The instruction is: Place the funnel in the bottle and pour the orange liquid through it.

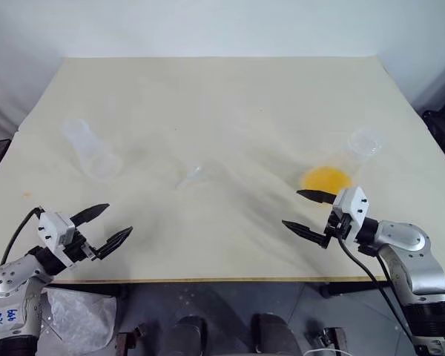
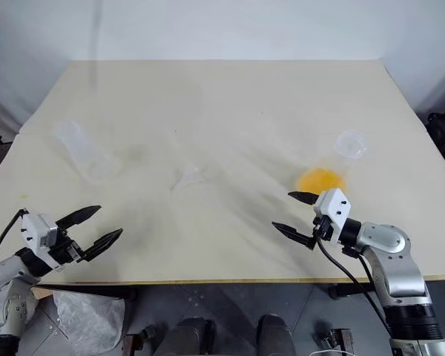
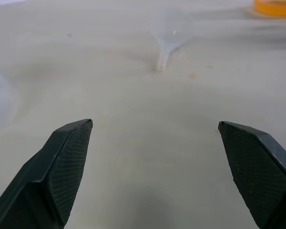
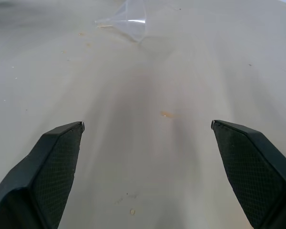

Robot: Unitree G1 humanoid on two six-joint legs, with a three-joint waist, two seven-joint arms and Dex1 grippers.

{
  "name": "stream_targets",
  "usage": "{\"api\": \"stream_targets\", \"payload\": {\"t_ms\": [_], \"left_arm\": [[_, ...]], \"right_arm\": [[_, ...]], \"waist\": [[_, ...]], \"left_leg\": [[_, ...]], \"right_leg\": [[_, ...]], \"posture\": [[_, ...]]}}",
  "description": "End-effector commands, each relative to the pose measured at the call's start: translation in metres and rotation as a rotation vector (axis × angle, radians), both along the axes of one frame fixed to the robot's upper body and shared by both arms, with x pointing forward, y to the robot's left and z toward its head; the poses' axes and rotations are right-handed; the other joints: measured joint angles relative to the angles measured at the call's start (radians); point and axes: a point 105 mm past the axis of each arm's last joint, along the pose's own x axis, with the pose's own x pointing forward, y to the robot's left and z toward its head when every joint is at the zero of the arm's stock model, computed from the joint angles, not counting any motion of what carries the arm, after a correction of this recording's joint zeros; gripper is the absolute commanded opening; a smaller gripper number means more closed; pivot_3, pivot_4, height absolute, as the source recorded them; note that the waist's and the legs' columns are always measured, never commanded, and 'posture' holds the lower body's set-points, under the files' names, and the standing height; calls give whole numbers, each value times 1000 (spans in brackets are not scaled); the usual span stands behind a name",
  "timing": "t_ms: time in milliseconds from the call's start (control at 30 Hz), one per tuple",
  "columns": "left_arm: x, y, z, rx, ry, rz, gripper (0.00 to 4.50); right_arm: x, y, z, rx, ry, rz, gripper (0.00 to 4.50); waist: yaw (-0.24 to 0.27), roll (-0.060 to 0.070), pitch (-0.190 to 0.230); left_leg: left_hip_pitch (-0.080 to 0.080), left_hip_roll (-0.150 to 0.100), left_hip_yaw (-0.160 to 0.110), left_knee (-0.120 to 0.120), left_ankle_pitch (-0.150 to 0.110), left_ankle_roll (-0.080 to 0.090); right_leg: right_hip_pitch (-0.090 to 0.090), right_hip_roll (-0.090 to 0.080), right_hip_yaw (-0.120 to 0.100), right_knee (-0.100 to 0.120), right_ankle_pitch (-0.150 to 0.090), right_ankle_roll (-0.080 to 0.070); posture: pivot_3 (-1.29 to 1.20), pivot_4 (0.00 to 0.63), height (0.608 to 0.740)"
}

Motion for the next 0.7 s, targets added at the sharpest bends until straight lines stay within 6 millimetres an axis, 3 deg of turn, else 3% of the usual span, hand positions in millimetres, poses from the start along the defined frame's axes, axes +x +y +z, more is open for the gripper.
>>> {"api": "stream_targets", "payload": {"t_ms": [33,267,367,600,700], "left_arm": [[-3,2,10,7,-60,18,4500],[2,9,16,16,-61,159,4500],[-5,15,20,-10,-60,207,4500],[-47,48,27,-72,-74,442,4500],[-45,58,34,-97,-109,507,4500]], "right_arm": [[0,2,12,13,-48,6,4483],[2,8,10,22,-42,23,4483],[5,12,11,28,-38,39,4483],[16,21,18,38,-70,75,4483],[19,27,24,51,-88,92,4483]], "waist": [[0,0,0],[0,0,0],[-4,0,0],[-1,0,0],[8,0,0]], "left_leg": [[0,0,0,0,0,0],[0,0,0,0,0,0],[0,0,0,0,0,0],[0,2,0,0,-1,-1],[0,2,0,1,-1,-1]], "right_leg": [[0,0,0,0,0,0],[0,0,0,0,0,0],[0,0,0,0,0,0],[0,0,1,-1,0,0],[1,0,0,-2,0,0]], "posture": [[0,150,740],[0,150,740],[0,150,740],[0,150,740],[0,150,740]]}}
